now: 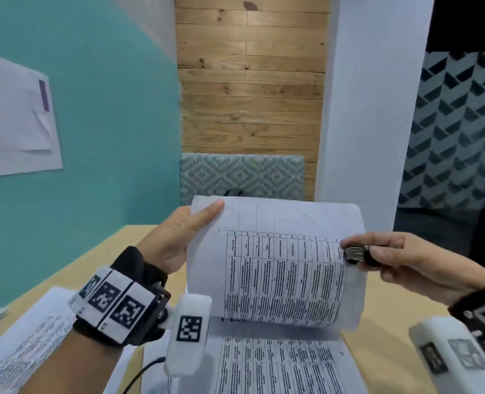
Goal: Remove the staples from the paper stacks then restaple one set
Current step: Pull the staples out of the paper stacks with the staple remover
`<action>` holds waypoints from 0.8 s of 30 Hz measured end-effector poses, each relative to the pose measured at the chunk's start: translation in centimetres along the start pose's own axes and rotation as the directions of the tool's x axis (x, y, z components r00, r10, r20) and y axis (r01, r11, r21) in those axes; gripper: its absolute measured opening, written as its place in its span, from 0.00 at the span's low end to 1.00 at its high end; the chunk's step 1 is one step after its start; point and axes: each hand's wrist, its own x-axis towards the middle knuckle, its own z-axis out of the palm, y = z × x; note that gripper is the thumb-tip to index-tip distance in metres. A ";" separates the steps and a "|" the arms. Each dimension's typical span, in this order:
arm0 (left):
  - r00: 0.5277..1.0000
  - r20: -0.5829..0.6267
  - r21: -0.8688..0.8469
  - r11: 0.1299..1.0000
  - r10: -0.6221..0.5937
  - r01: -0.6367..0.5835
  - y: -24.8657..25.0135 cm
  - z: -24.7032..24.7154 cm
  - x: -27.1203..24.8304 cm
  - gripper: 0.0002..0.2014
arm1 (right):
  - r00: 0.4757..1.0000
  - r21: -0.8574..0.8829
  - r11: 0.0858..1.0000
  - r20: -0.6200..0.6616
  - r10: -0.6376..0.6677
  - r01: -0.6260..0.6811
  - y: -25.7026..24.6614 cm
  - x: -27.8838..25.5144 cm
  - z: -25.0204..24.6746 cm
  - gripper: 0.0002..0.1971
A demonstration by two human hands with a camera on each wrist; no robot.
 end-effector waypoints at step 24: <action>0.979 0.102 0.928 0.337 0.176 -0.157 1.7 5.2 1.2 0.13 | 1.000 -0.141 0.990 0.009 -0.027 0.028 0.9 1.4 3.8 0.35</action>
